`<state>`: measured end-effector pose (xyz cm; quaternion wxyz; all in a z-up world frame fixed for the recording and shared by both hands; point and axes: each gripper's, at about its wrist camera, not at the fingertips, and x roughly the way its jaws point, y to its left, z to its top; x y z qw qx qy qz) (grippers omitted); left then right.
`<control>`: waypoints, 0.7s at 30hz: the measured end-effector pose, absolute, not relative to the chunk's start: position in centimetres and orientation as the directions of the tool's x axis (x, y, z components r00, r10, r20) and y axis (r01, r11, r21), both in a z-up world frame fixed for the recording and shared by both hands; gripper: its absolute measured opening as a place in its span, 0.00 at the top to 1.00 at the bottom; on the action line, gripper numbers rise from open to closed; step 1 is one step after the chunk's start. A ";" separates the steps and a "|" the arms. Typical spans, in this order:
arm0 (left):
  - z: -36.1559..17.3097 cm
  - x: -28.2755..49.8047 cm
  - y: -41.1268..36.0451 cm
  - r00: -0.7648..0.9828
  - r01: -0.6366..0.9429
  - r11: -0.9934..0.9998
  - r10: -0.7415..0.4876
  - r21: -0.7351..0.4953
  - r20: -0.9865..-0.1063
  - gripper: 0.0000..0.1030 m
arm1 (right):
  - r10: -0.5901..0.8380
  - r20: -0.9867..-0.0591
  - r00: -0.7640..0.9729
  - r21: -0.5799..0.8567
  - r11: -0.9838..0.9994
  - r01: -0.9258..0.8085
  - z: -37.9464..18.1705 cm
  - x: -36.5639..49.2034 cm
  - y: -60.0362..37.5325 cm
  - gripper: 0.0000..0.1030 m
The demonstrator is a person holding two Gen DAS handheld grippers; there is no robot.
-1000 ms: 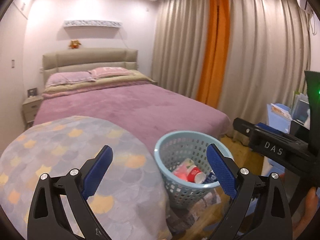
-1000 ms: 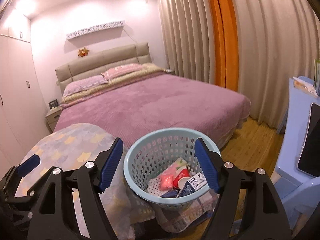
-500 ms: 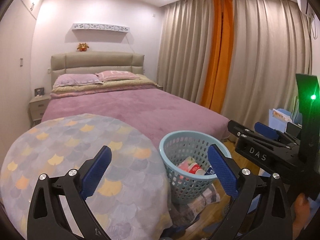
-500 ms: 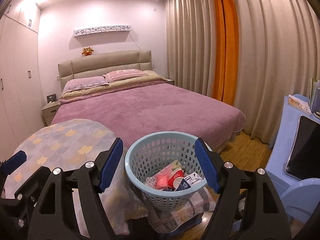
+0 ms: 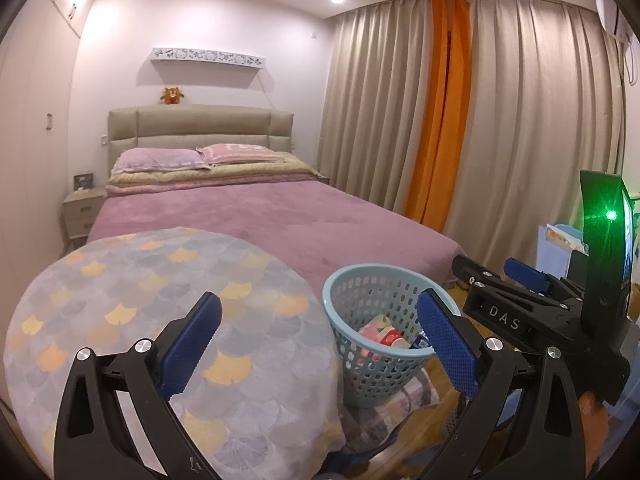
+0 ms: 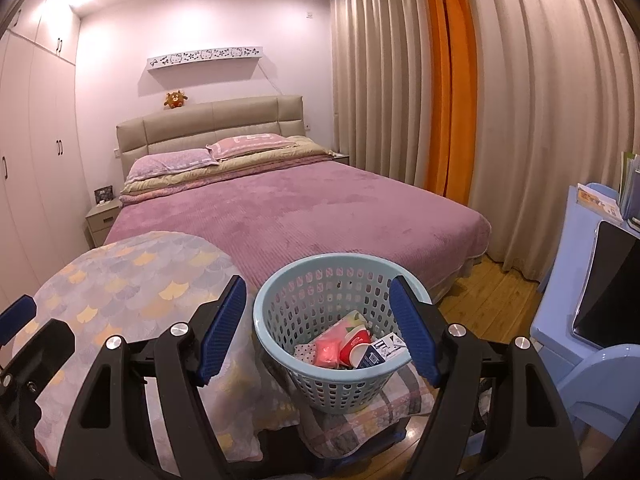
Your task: Collect trash
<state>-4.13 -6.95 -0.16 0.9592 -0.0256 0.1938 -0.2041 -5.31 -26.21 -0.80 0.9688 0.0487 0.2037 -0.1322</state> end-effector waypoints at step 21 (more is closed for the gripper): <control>-0.7 -4.3 -6.9 0.835 0.380 0.914 -0.406 -0.143 -0.372 0.07 | -0.227 -0.416 0.880 0.044 0.962 0.269 -0.7 -5.2 -26.4 0.31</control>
